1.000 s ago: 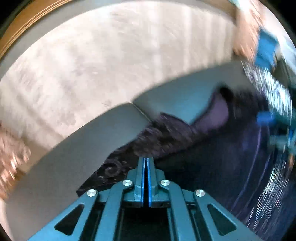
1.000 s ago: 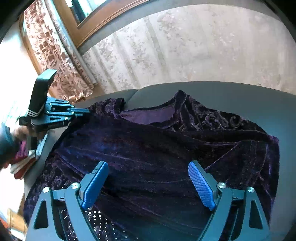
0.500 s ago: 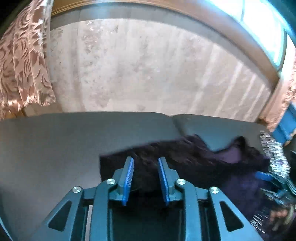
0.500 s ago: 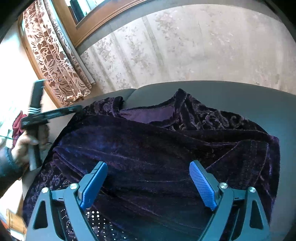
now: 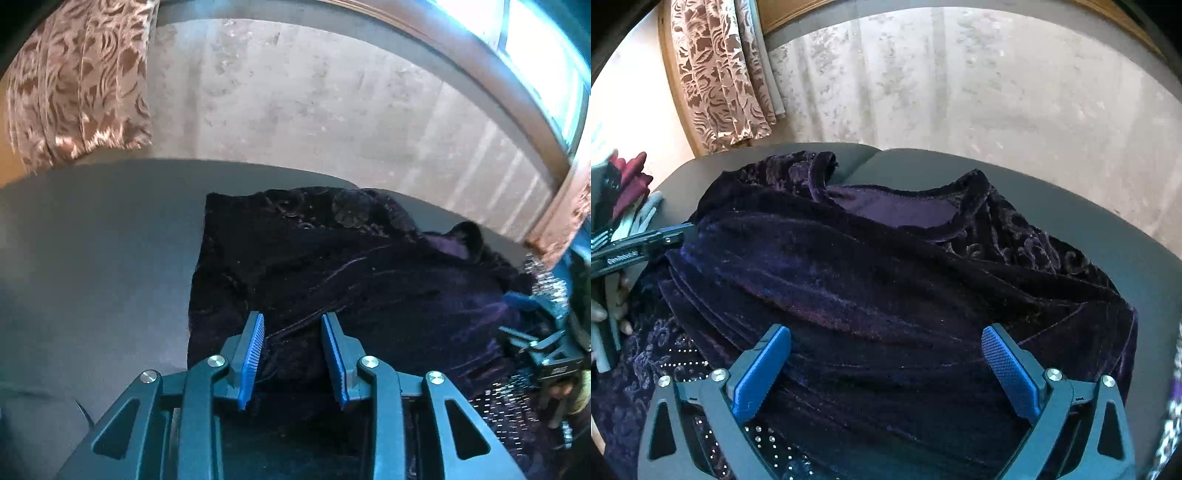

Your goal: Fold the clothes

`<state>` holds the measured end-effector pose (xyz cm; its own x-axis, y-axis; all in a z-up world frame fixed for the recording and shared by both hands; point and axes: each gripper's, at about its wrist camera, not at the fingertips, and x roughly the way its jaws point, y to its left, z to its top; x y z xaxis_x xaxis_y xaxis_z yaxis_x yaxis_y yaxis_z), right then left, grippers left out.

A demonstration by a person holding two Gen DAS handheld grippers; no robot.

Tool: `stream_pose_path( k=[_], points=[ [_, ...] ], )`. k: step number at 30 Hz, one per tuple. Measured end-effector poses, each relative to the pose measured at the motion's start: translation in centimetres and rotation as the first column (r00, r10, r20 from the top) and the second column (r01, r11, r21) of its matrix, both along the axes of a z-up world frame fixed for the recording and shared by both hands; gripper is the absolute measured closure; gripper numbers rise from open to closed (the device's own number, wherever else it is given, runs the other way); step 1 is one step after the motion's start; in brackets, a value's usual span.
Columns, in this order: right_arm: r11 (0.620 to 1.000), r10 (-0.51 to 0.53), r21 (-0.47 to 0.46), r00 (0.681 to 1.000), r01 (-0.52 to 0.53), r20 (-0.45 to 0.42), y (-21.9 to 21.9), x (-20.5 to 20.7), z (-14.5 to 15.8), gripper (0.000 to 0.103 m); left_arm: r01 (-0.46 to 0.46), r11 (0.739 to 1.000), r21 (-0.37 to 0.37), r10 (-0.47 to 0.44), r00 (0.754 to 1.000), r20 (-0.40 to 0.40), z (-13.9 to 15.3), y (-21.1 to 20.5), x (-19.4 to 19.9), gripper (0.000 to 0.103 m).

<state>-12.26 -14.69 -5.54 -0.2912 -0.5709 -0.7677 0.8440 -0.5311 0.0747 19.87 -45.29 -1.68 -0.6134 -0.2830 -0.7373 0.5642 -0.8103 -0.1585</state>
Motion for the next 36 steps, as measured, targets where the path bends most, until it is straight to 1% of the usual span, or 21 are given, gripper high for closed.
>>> stream_pose_path(
  k=[6,8,10,11,12,13,14,16,17,18,19,20,22,24,25,27,30,32,33,35,36],
  points=[
    [0.999,0.028,-0.018,1.0,-0.027,0.004,-2.6,-1.9,0.4,0.0,-0.038,0.997,-0.068,0.041,0.998,0.041,-0.7,-2.2,-1.6,0.068],
    [0.999,0.044,-0.01,0.999,-0.044,0.004,-3.4,-2.2,0.5,0.0,-0.046,0.994,-0.098,0.053,0.997,0.061,-0.8,-2.8,-2.3,0.068],
    [0.998,0.06,0.015,0.998,-0.06,0.005,-4.0,-2.4,0.8,0.0,-0.05,0.988,-0.144,0.064,0.994,0.091,-0.9,-2.8,-3.0,0.063],
    [0.997,0.064,0.037,0.998,-0.064,0.005,-4.2,-2.3,1.0,0.0,-0.055,0.986,-0.16,0.072,0.992,0.1,-0.8,-2.7,-3.1,0.059],
    [0.997,0.06,0.054,0.998,-0.061,0.015,-4.0,-2.1,1.3,0.0,-0.062,0.985,-0.16,0.078,0.992,0.1,-0.8,-2.8,-3.0,0.056],
    [0.996,0.053,0.064,0.998,-0.055,0.031,-3.7,-1.9,1.8,0.0,-0.07,0.987,-0.141,0.083,0.993,0.09,-0.7,-3.1,-2.7,0.056],
    [0.997,0.048,0.051,0.997,-0.052,0.062,-2.8,-1.6,2.3,0.0,-0.078,0.99,-0.117,0.088,0.993,0.077,-0.6,-3.6,-2.4,0.055],
    [0.999,0.05,-0.029,0.987,-0.046,0.153,0.9,-0.6,3.3,0.0,-0.103,0.989,-0.104,0.111,0.991,0.074,-0.1,-4.0,-1.7,0.056],
    [0.997,0.046,-0.073,0.977,-0.032,0.207,3.4,-0.1,3.7,0.0,-0.112,0.988,-0.11,0.121,0.99,0.072,0.3,-3.8,-1.0,0.059],
    [0.993,0.044,-0.116,0.965,-0.015,0.26,5.9,0.5,4.0,0.0,-0.107,0.989,-0.105,0.113,0.992,0.053,0.9,-3.4,0.0,0.06],
    [0.987,0.045,-0.158,0.949,0.005,0.312,8.3,1.1,4.3,0.0,-0.092,0.992,-0.09,0.095,0.995,0.024,1.3,-2.9,1.1,0.06],
    [0.981,0.029,-0.189,0.926,0.045,0.375,11.7,1.8,4.2,0.0,-0.075,0.995,-0.073,0.075,0.997,0.001,1.7,-2.3,2.2,0.059],
    [0.971,-0.016,-0.207,0.891,0.123,0.453,17.0,3.2,3.6,0.0,-0.035,0.999,-0.036,0.034,0.999,-0.03,2.4,-1.1,4.7,0.059],
    [0.963,-0.084,-0.183,0.864,0.199,0.497,22.3,5.2,2.8,0.0,0.008,1.0,0.008,-0.008,0.999,-0.051,2.9,0.5,7.3,0.058],
    [0.958,-0.102,-0.181,0.853,0.223,0.512,23.8,6.1,2.5,0.0,0.028,0.999,0.026,-0.026,0.998,-0.058,3.1,1.4,8.7,0.058],
    [0.942,-0.12,-0.2,0.828,0.269,0.547,26.4,7.9,2.3,0.0,0.053,0.998,0.036,-0.051,0.996,-0.071,3.5,3.0,10.8,0.058],
    [0.914,-0.144,-0.225,0.787,0.339,0.6,30.3,10.6,1.9,0.0,0.045,0.996,0.074,-0.039,0.996,-0.08,3.5,4.8,14.2,0.058],
    [0.899,-0.099,-0.268,0.756,0.347,0.647,31.1,11.9,1.5,0.0,0.027,0.995,0.093,-0.02,0.997,-0.08,3.5,5.8,16.4,0.058],
    [0.891,-0.068,-0.293,0.739,0.348,0.67,31.2,12.5,1.2,0.0,0.015,0.996,0.086,-0.009,0.997,-0.074,3.5,6.2,17.2,0.058],
    [0.881,-0.007,-0.337,0.721,0.332,0.693,30.8,13.6,0.9,0.0,-0.013,0.997,0.082,0.018,0.997,-0.07,3.3,7.0,19.7,0.058],
    [0.88,0.014,-0.349,0.719,0.321,0.695,30.5,14.0,0.8,0.0,-0.026,0.996,0.084,0.032,0.997,-0.07,3.2,7.2,20.8,0.058]
  ],
)
